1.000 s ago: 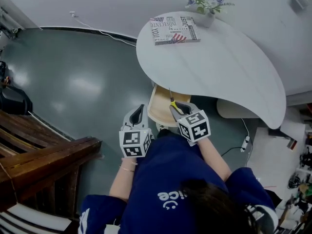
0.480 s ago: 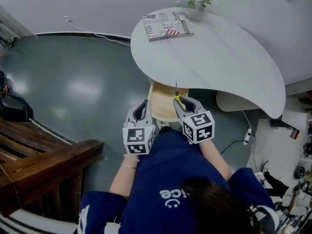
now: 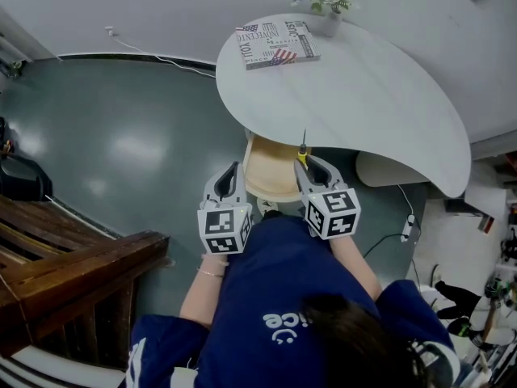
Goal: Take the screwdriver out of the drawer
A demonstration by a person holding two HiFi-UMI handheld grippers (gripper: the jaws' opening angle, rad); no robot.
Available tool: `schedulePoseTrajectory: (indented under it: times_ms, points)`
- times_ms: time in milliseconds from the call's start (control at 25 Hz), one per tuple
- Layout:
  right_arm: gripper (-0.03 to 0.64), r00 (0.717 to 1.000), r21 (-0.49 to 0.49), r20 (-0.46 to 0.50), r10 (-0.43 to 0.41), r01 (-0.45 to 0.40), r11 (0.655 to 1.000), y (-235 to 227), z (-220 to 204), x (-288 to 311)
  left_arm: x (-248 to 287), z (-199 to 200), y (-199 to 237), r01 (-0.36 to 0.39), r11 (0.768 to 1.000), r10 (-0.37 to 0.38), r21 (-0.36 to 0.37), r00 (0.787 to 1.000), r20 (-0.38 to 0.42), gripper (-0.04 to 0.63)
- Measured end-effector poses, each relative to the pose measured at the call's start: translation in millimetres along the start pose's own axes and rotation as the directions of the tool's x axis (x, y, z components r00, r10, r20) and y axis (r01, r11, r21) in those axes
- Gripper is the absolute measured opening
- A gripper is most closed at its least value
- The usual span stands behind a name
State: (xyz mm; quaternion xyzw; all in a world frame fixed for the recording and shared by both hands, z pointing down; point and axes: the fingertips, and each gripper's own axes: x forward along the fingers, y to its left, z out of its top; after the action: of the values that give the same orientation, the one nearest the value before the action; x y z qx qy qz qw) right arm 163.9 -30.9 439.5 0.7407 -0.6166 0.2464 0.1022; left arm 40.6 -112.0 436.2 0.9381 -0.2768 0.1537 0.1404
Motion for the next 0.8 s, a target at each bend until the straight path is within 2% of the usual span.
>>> schedulePoseTrajectory:
  times_ms: [400, 800]
  points:
    - [0.083, 0.999, -0.025, 0.037, -0.016, 0.016, 1.0, -4.1, 7.1, 1.0, -1.6, 12.3, 7.2, -0.022, 1.0, 0.023, -0.016, 0.998, 0.053, 0.005]
    - [0.083, 1.0, -0.051, 0.031, -0.001, 0.002, 0.999, -1.6, 7.1, 6.7, 0.9, 11.5, 10.5, -0.04, 0.999, 0.041, -0.018, 0.998, 0.045, 0.005]
